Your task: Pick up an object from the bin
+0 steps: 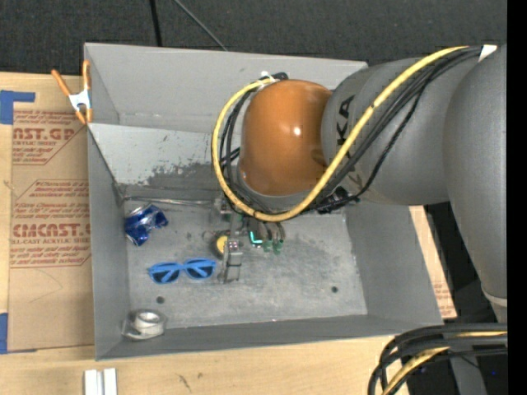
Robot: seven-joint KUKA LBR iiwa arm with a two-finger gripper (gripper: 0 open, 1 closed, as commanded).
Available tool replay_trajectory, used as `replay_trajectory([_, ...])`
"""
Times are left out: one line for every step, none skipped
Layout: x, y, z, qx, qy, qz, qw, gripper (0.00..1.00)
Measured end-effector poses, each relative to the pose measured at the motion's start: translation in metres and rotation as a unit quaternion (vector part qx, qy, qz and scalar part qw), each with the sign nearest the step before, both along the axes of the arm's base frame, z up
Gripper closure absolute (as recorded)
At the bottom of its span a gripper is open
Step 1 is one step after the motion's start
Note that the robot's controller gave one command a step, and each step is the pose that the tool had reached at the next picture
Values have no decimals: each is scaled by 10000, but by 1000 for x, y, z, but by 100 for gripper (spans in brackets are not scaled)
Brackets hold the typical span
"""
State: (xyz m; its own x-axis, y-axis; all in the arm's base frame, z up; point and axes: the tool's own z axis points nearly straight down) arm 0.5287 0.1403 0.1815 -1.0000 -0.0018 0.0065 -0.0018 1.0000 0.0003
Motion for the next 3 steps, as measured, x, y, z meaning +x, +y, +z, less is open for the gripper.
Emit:
replay_trajectory([0, 14, -116, -1, -8, 627, 9980, 0])
replay_trajectory([2, 14, -111, 9, -44, 617, 9981, 100])
replay_trajectory([-33, 35, 7, 16, -67, 681, 9977, 100])
